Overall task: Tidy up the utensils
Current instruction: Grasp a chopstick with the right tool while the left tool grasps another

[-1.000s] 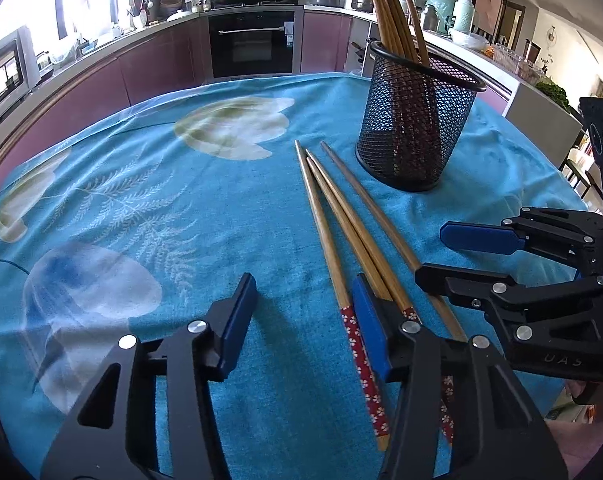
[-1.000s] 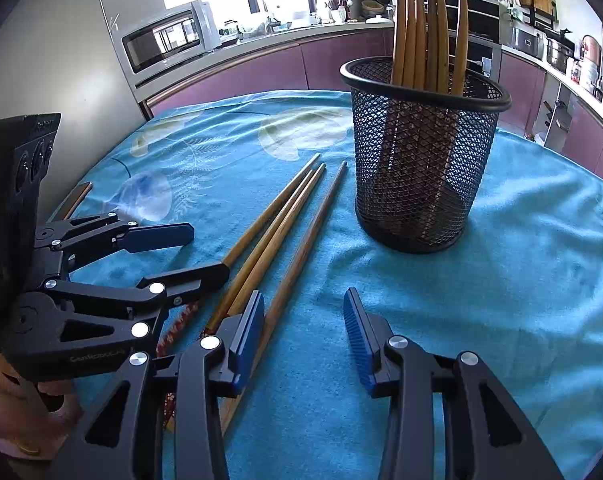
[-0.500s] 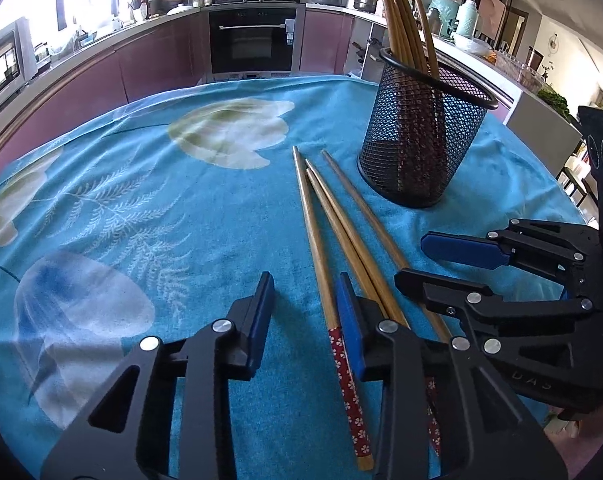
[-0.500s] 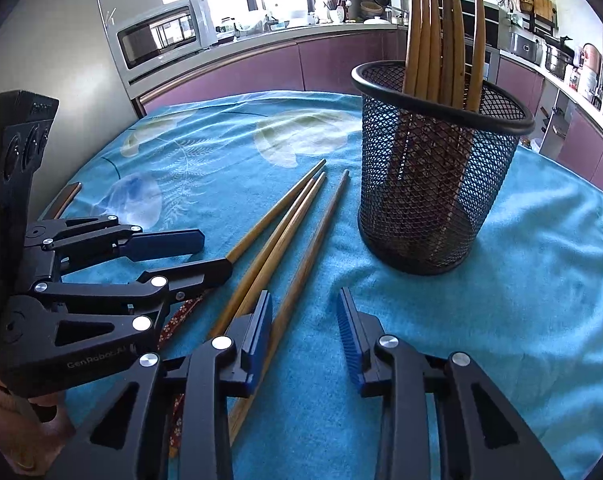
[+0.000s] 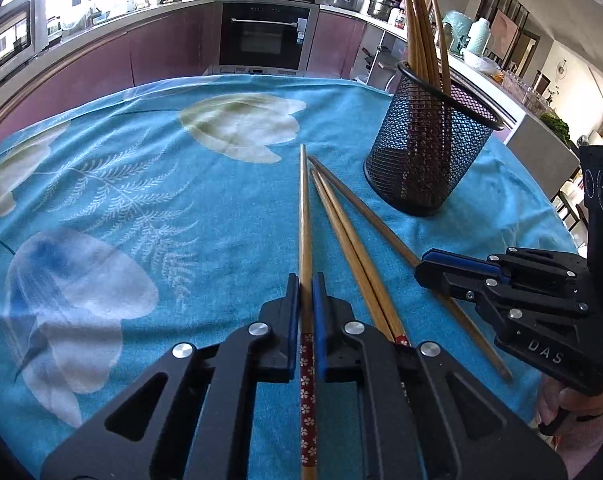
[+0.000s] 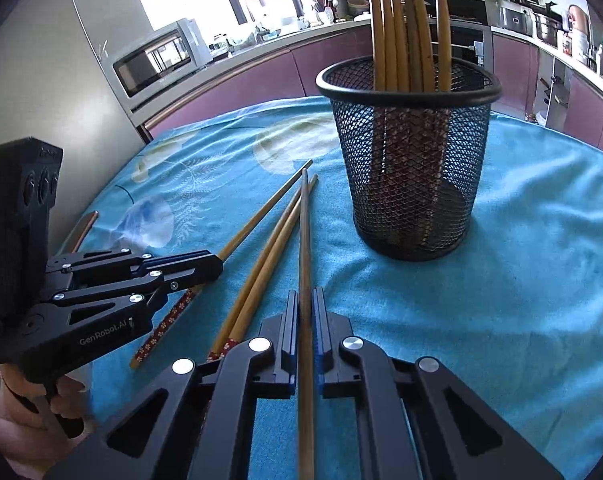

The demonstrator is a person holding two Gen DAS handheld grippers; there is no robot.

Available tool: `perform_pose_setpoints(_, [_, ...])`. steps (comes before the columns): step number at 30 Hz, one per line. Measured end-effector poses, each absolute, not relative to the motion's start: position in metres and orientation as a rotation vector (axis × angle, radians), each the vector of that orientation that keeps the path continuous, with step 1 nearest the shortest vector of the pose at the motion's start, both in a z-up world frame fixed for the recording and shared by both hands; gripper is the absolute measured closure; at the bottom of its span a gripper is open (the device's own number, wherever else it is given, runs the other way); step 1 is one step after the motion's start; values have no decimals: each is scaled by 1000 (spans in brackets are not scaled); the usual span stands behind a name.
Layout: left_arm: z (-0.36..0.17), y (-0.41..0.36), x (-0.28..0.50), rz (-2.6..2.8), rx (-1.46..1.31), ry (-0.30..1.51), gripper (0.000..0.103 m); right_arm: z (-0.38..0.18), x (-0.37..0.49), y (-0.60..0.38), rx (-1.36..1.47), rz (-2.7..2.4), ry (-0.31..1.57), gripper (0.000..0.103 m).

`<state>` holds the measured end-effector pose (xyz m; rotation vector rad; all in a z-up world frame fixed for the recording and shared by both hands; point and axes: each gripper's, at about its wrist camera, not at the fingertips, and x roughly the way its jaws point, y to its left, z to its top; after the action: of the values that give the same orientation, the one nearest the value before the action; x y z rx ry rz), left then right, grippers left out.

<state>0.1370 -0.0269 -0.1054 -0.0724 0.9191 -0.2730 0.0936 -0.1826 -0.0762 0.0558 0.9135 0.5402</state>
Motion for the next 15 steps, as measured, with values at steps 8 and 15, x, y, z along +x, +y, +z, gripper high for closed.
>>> perform_pose_setpoints(8, [-104, -27, 119, -327, -55, 914, 95, -72, 85, -174, 34, 605, 909, 97])
perform_pose_setpoints(15, [-108, -32, 119, -359, -23, 927, 90, -78, 89, -170, -14, 596, 939, 93])
